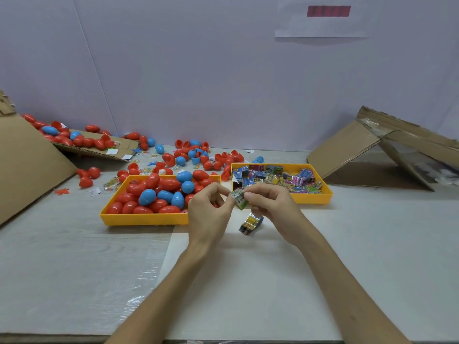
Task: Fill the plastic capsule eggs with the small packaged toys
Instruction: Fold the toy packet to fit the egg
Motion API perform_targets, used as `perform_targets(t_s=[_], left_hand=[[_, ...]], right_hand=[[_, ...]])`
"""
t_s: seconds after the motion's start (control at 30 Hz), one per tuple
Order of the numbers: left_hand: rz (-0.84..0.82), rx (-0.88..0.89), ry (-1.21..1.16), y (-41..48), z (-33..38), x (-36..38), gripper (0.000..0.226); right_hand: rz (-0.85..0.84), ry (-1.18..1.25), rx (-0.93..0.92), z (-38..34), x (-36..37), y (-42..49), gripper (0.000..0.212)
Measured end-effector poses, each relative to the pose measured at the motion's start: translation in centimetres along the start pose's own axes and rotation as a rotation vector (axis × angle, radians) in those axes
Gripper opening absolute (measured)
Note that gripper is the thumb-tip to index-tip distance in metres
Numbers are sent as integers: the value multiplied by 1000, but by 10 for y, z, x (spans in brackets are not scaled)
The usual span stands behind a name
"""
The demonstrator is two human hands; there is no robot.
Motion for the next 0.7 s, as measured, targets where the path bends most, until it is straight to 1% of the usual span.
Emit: perform_targets(t_s=[0.1,0.2,0.23,0.27,0.33,0.37,0.4,0.5,0.6,0.7], left_hand=[[-6,21,-15,-2,4,0,10],[-67,18,-91,-1,8,2,8],[-110,-4,-163,-1,8,4,5],[-165,-46,-279,-1,9,6,6],[-274,-180,-552,-2,7,11,28],[-300,-237,-641,0,5,12,35],[-299,-277,-682,1,3,12,38],[-233,-323,-697,5,1,11,30],[-177,-271,-644,6,-2,8,35],[-137,-223,-595,7,-5,3,41]], right_hand=[[-33,24,84,3,2,0,17],[-28,24,88,0,0,0,14],[-16,37,88,0,-2,-1,13],[-10,51,85,0,-2,-1,13],[-8,60,73,-2,-3,-1,12],[-4,59,64,-2,-3,-1,11],[7,58,56,-3,-4,0,10],[69,56,46,-4,-11,0,22],[116,57,39,-3,-17,1,32],[134,59,42,-2,-20,1,37]])
Point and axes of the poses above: each hand's wrist, its own y-axis towards the middle knuckle, its own x-axis out of the palm, z = x × y, the point moved 6 cm from there along y, towards the middle knuckle, and after that the axes turned 2 degrees about z, right-handed, at the moved point
